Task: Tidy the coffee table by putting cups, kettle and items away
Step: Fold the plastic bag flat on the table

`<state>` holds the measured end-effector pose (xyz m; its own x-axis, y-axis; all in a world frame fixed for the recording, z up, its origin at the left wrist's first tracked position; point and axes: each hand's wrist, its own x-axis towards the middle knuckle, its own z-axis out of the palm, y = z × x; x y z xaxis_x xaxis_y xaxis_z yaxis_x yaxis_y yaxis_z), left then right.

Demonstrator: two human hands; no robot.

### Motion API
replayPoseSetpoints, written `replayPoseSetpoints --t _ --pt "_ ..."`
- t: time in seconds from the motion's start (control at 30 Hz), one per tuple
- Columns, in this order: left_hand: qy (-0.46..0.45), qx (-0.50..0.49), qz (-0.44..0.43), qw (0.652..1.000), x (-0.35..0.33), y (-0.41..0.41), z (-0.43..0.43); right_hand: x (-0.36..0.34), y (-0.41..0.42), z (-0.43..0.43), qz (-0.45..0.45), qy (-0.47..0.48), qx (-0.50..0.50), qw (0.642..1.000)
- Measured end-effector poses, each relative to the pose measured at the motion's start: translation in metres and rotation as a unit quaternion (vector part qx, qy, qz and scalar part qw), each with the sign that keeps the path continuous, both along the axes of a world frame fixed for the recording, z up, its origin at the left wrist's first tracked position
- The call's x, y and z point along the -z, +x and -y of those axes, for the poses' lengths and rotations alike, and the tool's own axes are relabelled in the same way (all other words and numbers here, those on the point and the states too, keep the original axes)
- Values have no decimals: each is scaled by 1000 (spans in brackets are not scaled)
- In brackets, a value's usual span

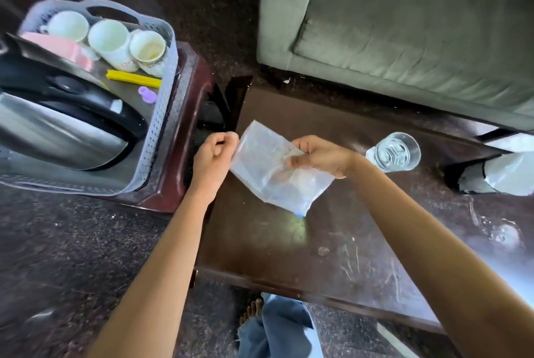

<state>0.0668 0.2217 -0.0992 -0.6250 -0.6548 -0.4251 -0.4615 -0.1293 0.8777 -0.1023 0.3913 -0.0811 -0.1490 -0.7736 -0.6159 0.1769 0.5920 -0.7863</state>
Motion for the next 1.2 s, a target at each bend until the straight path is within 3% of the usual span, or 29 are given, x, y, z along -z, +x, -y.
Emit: replayPoseSetpoints --t 0.13,0.23,0.43,0.6,0.73,0.8,0.93,1.07,1.2 --pt "86 -165 -21 982 -19 -11 25 -30 -25 50 37 -57 66 995" --pt "108 -198 -40 973 -39 -24 43 -59 -44 101 85 -112 87 986" --pt "64 -200 -49 977 -51 -35 71 -99 -67 218 -79 -167 72 980" --pt "42 -190 -29 980 -35 -32 82 -101 -62 313 -161 -139 -40 976" --pt "48 -192 -30 980 -32 -28 80 -89 -43 365 -107 -133 -130 977" --pt "60 -196 -39 978 -31 -25 77 -78 -34 382 -138 -116 -166 970" --pt "59 -203 -44 976 -27 -20 75 -61 -24 393 -376 -102 -233 891" --pt "55 -212 -48 974 -27 -18 73 -47 -9 390 -532 -120 -269 794" --pt "60 -221 -39 973 -27 -20 73 -34 1 375 -674 -148 -236 684"
